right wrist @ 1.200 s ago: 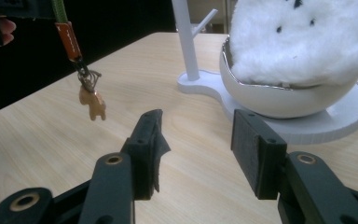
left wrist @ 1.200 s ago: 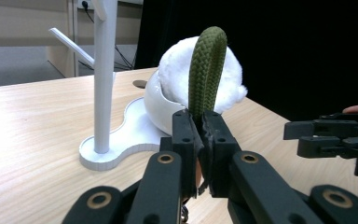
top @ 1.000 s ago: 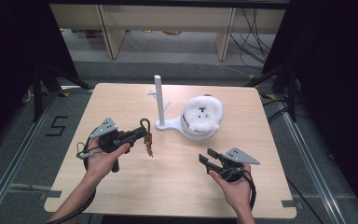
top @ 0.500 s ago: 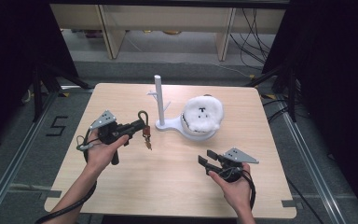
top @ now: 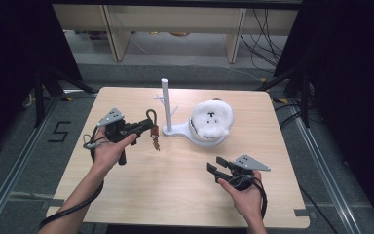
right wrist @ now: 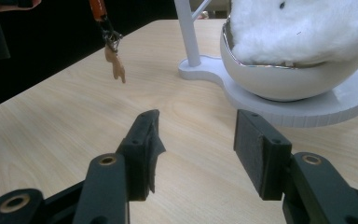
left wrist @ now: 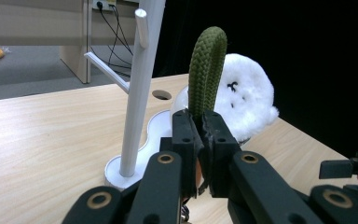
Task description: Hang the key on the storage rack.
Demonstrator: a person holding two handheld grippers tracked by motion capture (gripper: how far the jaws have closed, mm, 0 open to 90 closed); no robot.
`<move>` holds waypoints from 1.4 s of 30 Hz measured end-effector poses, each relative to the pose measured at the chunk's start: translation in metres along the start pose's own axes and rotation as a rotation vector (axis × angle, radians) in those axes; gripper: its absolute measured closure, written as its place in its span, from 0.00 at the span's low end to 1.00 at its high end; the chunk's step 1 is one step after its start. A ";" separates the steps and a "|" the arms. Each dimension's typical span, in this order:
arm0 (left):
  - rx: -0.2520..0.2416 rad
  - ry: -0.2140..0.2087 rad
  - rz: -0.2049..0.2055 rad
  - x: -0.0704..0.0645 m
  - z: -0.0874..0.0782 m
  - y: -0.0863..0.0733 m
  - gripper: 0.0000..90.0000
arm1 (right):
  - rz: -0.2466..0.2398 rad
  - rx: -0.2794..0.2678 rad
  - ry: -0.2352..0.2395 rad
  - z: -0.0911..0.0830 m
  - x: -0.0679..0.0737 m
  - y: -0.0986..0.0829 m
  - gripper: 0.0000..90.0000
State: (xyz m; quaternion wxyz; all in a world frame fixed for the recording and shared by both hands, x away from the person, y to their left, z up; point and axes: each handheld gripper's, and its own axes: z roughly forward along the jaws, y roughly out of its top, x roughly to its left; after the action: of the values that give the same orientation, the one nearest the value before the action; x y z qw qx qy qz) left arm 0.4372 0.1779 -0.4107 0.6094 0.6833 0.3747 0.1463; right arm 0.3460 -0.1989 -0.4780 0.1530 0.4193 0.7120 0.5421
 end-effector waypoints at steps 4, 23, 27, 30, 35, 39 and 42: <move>0.002 0.004 0.003 0.002 0.004 0.005 0.94 | 0.001 -0.002 0.001 0.000 0.000 0.000 0.56; -0.017 0.009 -0.015 0.009 0.013 0.021 0.94 | 0.048 -0.002 0.009 0.000 0.002 -0.001 0.55; -0.017 0.014 -0.018 0.012 0.015 0.023 0.94 | 0.051 0.010 0.006 0.000 0.003 -0.001 0.55; -0.014 0.018 -0.020 0.014 0.018 0.025 0.94 | 0.020 -0.003 0.004 0.001 0.000 -0.001 0.55; -0.001 0.023 -0.025 0.019 0.022 0.025 0.94 | 0.036 0.000 0.007 0.001 0.001 -0.002 0.55; 0.005 0.024 -0.033 0.022 0.025 0.026 0.94 | 0.042 0.005 0.005 0.001 0.002 -0.002 0.55; 0.007 0.027 -0.043 0.025 0.028 0.026 0.94 | -0.002 0.003 -0.009 0.000 -0.001 -0.002 0.55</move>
State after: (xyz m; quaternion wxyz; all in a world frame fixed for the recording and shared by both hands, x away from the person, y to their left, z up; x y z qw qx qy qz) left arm 0.4808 0.1756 -0.3982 0.6048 0.6751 0.3983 0.1410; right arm 0.3461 -0.1997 -0.4798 0.1562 0.4213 0.7126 0.5388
